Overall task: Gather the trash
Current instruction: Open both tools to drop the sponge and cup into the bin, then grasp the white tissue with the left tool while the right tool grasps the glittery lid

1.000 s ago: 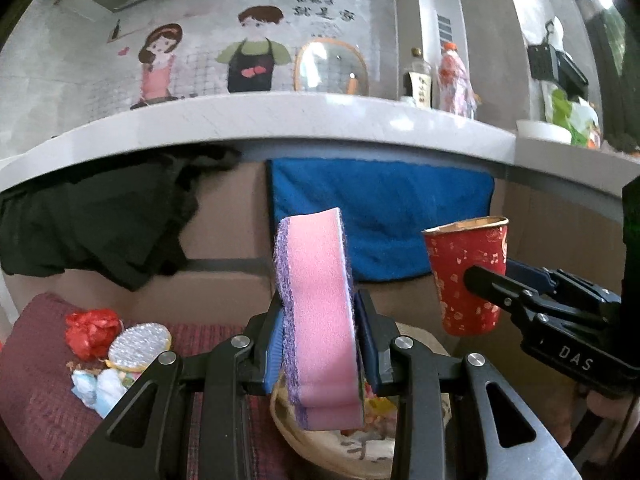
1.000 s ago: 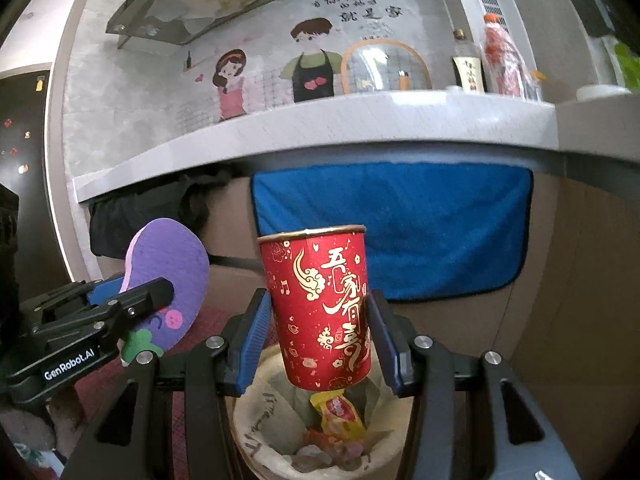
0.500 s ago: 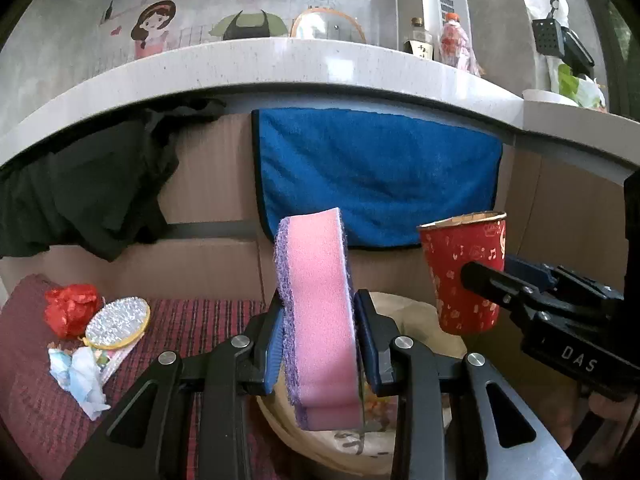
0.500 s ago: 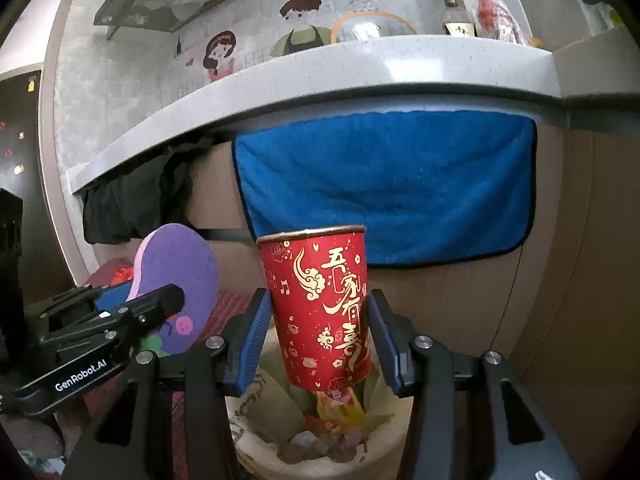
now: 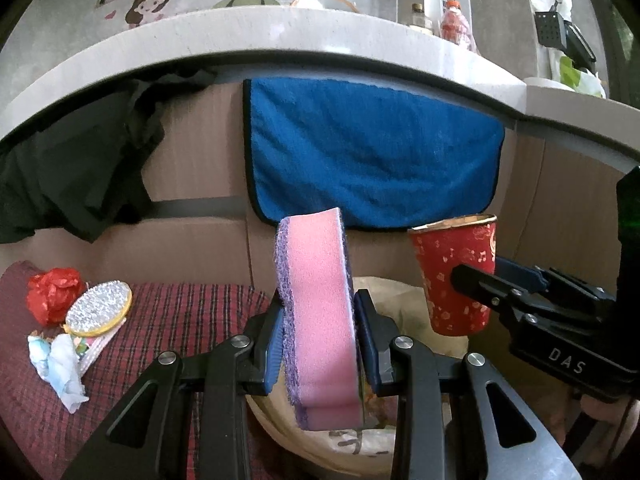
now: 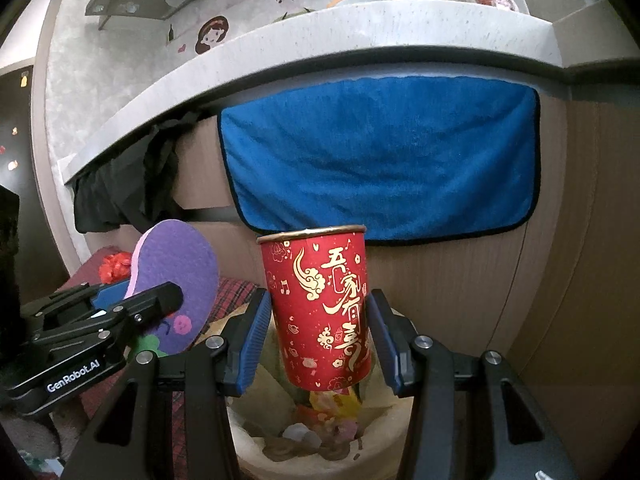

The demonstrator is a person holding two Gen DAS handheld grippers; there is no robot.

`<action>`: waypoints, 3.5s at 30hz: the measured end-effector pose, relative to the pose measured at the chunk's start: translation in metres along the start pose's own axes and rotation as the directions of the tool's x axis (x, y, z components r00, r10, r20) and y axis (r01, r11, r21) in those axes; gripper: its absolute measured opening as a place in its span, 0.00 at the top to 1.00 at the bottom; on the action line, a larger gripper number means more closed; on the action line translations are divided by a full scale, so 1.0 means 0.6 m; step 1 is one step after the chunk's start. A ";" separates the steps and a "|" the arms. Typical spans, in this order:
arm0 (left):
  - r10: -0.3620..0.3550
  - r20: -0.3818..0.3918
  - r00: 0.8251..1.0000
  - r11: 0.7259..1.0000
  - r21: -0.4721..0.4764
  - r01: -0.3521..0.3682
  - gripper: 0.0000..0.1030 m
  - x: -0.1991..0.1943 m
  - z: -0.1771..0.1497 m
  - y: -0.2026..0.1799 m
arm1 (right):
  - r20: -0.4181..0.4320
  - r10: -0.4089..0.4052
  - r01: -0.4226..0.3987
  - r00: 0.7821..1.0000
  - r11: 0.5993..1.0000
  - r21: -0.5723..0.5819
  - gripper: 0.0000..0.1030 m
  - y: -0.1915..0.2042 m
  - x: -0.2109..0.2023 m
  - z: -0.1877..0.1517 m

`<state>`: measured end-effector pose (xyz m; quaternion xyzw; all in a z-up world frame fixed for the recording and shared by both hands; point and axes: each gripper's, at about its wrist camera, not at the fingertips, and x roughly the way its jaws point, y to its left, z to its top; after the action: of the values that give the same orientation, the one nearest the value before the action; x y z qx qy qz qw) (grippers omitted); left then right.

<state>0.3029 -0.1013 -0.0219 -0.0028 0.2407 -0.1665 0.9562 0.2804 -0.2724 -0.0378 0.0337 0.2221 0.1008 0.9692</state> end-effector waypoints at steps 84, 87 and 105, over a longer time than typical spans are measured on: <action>0.234 -0.158 0.959 0.847 -0.451 -0.280 0.60 -0.194 -0.115 0.591 | -0.325 0.272 -0.274 0.906 0.961 0.043 0.52 0.416 0.374 0.007; 0.280 -0.139 0.950 0.850 -0.424 -0.313 0.60 -0.212 -0.116 0.603 | -0.358 0.218 -0.223 0.908 0.974 0.027 0.52 0.419 0.413 -0.002; 0.283 -0.119 0.952 0.836 -0.456 -0.305 0.60 -0.230 -0.123 0.599 | -0.264 0.346 -0.397 0.901 0.902 -0.173 0.88 0.500 0.304 0.041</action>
<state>0.2686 0.2879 -0.0543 -0.1932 0.2934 0.0455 0.9351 0.3975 0.0585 -0.0597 -0.0446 0.3078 0.3121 0.8977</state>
